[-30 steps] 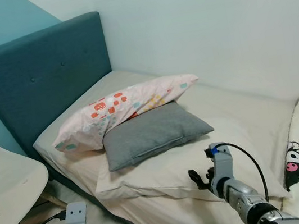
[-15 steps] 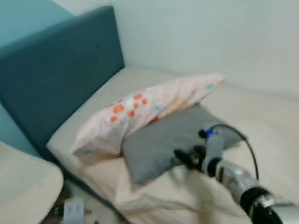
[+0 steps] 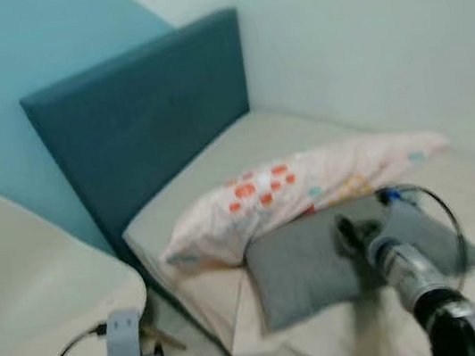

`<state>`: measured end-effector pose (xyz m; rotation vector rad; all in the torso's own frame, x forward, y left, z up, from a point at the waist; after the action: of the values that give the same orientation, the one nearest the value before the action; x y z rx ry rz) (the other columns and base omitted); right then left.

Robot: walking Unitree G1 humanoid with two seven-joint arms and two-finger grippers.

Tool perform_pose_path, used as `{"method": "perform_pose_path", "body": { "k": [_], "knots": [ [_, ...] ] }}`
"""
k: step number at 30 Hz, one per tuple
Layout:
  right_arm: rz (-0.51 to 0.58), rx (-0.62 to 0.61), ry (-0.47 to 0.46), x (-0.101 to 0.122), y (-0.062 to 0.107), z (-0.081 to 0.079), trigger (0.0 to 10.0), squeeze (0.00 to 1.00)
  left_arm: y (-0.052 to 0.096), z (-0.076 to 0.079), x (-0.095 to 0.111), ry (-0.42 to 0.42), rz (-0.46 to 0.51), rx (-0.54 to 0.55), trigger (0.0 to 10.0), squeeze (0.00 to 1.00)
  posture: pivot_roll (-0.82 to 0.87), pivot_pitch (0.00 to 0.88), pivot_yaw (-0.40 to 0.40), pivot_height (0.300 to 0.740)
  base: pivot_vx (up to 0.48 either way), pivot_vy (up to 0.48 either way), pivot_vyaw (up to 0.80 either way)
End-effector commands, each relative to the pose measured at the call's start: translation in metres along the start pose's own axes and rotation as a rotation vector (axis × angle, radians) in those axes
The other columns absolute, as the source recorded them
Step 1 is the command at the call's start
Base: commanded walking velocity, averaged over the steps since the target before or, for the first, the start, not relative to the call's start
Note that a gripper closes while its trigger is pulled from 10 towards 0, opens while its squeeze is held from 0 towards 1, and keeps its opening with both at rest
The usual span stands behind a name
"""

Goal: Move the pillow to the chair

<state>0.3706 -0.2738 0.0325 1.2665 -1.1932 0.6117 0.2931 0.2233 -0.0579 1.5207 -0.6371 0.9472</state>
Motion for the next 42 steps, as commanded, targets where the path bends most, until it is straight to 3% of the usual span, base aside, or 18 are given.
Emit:
{"method": "perform_pose_path", "body": {
  "k": [1,3,6,9,15,20,24,26,30,33,42],
  "knots": [
    [-0.028,-0.049,-0.061,-0.011,0.003,0.009,10.0,0.00,0.002,-0.005,-0.007,-0.020,-0.020,0.002,10.0,0.00,-0.22,0.015,0.016,0.740,0.000,0.000,0.00],
    [-0.032,-0.098,-0.090,-0.014,0.005,0.024,10.0,0.00,0.002,-0.005,-0.007,-0.028,-0.021,-0.005,10.0,0.00,-0.23,0.022,0.023,0.740,0.000,0.000,0.00],
    [-0.045,-0.126,-0.085,-0.018,0.007,0.031,10.0,0.00,0.002,-0.003,-0.007,-0.037,-0.022,-0.014,10.0,0.00,-0.23,0.029,0.026,0.740,0.000,0.000,0.00],
    [-0.108,-0.207,-0.078,-0.035,0.013,0.046,10.0,0.00,0.003,0.000,-0.009,-0.055,-0.025,-0.032,10.0,0.00,-0.23,0.041,0.029,0.740,0.000,0.000,0.00],
    [-0.154,-0.289,-0.102,-0.049,0.019,0.058,10.0,0.00,0.005,-0.001,-0.013,-0.071,-0.026,-0.039,10.0,0.00,-0.22,0.054,0.026,0.740,0.000,0.000,0.00],
    [-0.191,-0.354,-0.240,-0.068,0.027,0.067,10.0,0.00,0.009,-0.007,-0.020,-0.086,-0.034,-0.040,10.0,0.00,-0.20,0.067,0.026,0.740,0.000,0.000,0.00],
    [-0.194,-0.360,-0.264,-0.072,0.029,0.068,10.0,0.00,0.010,-0.008,-0.022,-0.089,-0.038,-0.040,10.0,0.00,-0.20,0.075,0.033,0.740,0.000,0.000,0.00],
    [-0.183,-0.347,-0.360,-0.076,0.030,0.066,10.0,0.00,0.011,-0.010,-0.024,-0.103,-0.043,-0.048,10.0,0.00,-0.20,0.083,0.040,0.740,0.000,0.000,0.00],
    [-0.177,-0.340,-0.411,-0.077,0.030,0.064,10.0,0.00,0.012,-0.010,-0.025,-0.111,-0.043,-0.053,10.0,0.00,-0.20,0.083,0.040,0.740,0.000,0.000,0.00],
    [-0.175,-0.299,-0.541,-0.081,0.029,0.054,10.0,0.00,0.012,-0.004,-0.025,-0.149,-0.037,-0.081,10.0,0.00,-0.19,0.084,0.040,0.740,0.000,0.000,0.00],
    [-0.167,-0.311,-0.596,-0.085,0.031,0.057,10.0,0.00,0.013,-0.003,-0.028,-0.171,-0.037,-0.097,10.0,0.00,-0.18,0.080,0.030,0.740,0.000,0.000,0.00]
  ]
}}
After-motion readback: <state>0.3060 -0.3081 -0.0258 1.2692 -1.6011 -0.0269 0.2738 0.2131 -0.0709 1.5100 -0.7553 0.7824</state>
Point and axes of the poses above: a point about 5 cm out from each wrist's last joint towards the gripper, its own y axis pointing back from the gripper into the wrist, its own x axis along the axis of the wrist's last joint, z = x × y, the point moved 5 cm from there along -y, pointing out of the wrist towards the gripper, and after that the axes turned 9 degrees about y, right-handed, at the moved point
